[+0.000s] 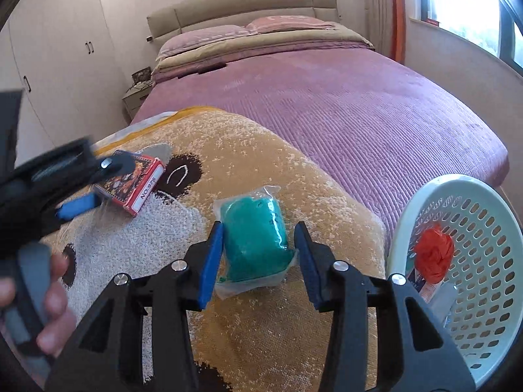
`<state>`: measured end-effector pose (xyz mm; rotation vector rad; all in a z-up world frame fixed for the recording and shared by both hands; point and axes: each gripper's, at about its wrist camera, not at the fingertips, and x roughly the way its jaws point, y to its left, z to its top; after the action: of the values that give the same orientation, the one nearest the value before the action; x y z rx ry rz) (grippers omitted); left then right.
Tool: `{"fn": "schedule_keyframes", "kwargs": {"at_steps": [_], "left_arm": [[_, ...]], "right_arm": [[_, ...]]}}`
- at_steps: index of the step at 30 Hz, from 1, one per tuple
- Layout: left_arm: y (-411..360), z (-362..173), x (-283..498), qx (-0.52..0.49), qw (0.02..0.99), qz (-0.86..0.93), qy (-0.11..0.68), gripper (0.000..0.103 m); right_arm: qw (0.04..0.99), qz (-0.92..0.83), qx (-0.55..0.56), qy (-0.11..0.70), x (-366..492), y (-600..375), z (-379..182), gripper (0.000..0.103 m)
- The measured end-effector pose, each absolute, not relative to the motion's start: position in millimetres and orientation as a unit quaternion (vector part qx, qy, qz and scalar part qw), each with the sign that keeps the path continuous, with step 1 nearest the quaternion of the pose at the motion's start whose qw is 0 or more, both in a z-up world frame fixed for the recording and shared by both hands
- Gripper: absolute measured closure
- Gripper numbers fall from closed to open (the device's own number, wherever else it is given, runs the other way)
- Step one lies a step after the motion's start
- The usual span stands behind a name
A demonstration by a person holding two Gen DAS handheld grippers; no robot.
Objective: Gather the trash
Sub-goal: 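Grasp the blue-red card box with left tool while right tool grasps the teal packet, then carry card box and teal packet over the basket and open both tools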
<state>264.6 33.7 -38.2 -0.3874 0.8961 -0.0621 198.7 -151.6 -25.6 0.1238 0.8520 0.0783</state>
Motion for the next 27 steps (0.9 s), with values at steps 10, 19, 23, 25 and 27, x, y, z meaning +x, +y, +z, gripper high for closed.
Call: {"fn": "schedule_keyframes", "kwargs": {"at_steps": [10,19,23,25,27], "left_arm": [[-9,-44,300,-0.071,0.894,-0.038,0.44,0.016],[-10,-44,276,-0.015,0.898,-0.049,0.436,0.035],[-5,-43,255,0.002,0.901,-0.071,0.428,0.039],[-2,-41,244,0.005,0.903,-0.076,0.423,0.04],[6,-38,232,-0.003,0.904,-0.08,0.42,0.04]], "right_arm": [[0.913,0.032,0.076,0.4,193,-158,-24,0.062],[0.913,0.031,0.087,0.397,190,-163,-22,0.062],[0.92,0.029,0.072,0.385,187,-158,-19,0.062],[0.923,0.03,0.064,0.377,184,-154,-16,0.062],[0.926,0.032,0.057,0.371,181,-151,-14,0.062]]}}
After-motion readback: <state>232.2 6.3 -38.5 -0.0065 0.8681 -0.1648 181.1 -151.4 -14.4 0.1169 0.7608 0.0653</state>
